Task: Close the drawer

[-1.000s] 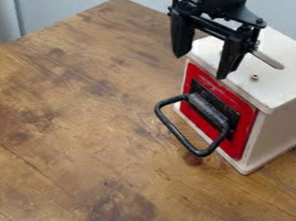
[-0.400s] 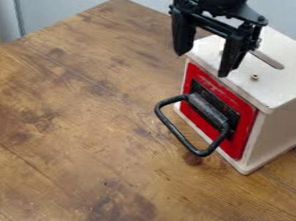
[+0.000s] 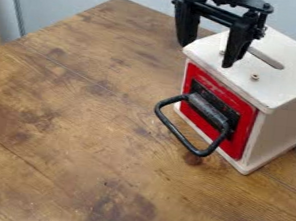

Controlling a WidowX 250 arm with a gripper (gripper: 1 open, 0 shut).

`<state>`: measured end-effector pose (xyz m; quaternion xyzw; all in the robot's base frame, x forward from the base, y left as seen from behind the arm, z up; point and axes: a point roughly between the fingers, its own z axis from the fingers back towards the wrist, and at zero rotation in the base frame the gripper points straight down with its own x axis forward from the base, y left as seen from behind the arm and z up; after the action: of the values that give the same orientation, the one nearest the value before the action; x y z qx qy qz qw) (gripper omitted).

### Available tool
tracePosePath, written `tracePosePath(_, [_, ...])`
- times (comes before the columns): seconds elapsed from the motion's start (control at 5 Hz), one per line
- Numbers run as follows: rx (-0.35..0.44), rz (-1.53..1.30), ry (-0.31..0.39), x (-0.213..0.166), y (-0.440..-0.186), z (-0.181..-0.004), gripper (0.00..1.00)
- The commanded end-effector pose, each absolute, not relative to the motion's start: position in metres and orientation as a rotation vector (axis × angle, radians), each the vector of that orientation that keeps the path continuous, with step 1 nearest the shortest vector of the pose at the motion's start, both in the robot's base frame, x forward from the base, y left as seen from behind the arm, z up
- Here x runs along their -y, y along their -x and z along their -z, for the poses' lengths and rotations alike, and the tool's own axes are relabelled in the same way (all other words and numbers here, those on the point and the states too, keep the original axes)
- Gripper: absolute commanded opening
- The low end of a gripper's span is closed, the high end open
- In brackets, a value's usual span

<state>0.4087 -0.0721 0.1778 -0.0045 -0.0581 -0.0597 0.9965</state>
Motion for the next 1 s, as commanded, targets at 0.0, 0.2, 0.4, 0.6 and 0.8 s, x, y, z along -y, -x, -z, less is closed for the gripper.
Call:
tracePosePath(0.0, [0.171, 0.125, 0.017, 0.0762, -0.4108, -0.1985, 1.00])
tracePosePath(0.2, [0.175, 0.121, 0.014, 0.0760, -0.4124, -0.1971, 1.00])
tracePosePath(0.4, [0.178, 0.116, 0.010, 0.0751, -0.4120, -0.1986, 1.00])
tracePosePath(0.6, [0.179, 0.112, 0.010, 0.0744, -0.4116, -0.2001, 1.00])
tracePosePath(0.8, [0.182, 0.110, 0.011, 0.0739, -0.4112, -0.2016, 1.00])
